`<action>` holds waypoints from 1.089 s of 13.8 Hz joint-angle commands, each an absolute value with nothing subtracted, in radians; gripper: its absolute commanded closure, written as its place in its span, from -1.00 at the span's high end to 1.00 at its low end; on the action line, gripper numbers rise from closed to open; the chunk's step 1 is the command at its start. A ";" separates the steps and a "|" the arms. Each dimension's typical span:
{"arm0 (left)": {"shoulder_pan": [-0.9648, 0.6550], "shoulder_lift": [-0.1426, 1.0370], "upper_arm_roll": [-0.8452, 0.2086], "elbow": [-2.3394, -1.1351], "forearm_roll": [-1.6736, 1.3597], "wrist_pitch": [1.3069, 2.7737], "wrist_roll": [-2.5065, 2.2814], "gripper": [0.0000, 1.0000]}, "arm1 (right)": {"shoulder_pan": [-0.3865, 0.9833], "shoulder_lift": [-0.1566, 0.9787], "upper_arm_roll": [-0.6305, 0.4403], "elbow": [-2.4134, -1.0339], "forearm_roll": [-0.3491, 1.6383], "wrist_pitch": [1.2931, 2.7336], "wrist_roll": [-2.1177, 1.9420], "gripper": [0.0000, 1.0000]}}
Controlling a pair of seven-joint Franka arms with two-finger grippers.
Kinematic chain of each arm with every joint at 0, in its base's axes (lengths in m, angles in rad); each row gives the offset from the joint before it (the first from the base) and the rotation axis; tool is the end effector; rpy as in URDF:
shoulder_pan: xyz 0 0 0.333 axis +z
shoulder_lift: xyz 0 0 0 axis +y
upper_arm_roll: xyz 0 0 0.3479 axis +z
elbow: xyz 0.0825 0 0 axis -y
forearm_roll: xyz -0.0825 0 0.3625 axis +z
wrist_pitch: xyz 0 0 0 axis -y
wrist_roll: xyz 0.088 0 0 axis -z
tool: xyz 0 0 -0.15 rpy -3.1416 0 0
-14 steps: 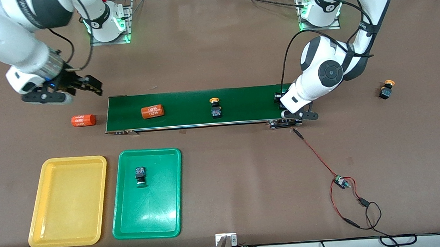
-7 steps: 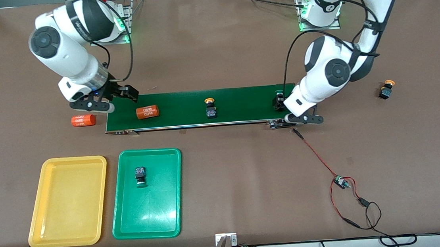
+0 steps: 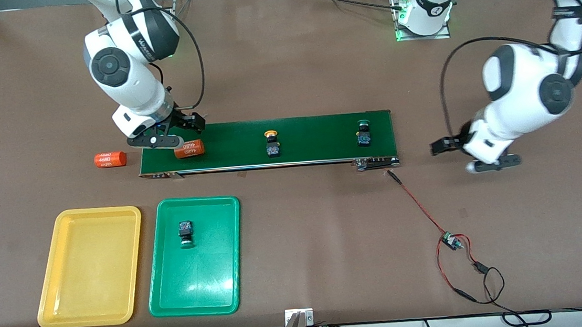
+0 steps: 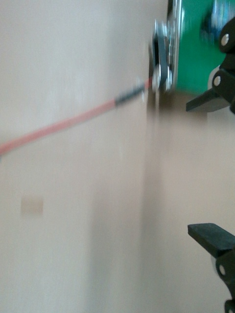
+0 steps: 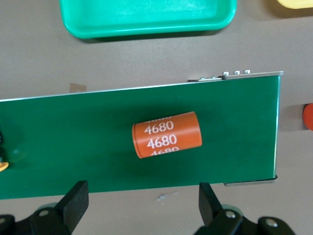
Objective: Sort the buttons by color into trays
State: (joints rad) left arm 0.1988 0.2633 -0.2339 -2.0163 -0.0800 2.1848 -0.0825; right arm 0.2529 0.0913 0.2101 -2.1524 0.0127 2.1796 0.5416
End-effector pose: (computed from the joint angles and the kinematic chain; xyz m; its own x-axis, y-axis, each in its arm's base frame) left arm 0.5724 -0.0221 0.3209 0.9903 0.0951 -0.1015 0.1065 -0.9879 0.1131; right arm 0.4715 0.2354 0.3563 0.9939 -0.0864 -0.0682 -0.0861 -0.9963 0.0073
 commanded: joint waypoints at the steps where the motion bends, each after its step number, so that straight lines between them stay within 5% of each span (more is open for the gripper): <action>1: 0.288 0.247 -0.245 -2.081 -0.054 2.180 0.154 1.00 | 0.267 0.094 0.206 -2.151 -0.024 2.184 0.534 1.00; 6: 0.418 0.245 -0.245 -2.102 0.032 2.076 0.227 1.00 | 0.320 0.097 0.206 -2.157 -0.021 2.180 0.525 1.00; 15: 0.569 0.367 -0.245 -2.098 0.195 2.184 0.593 1.00 | 0.373 0.170 0.204 -2.154 -0.021 2.310 0.643 1.00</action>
State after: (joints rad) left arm 0.5491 0.3513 -0.2332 -2.0992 0.1699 2.1687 0.5078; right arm 0.3475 0.1520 0.2101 -2.1527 -0.0092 2.2700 0.6030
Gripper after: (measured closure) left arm 0.000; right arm 0.000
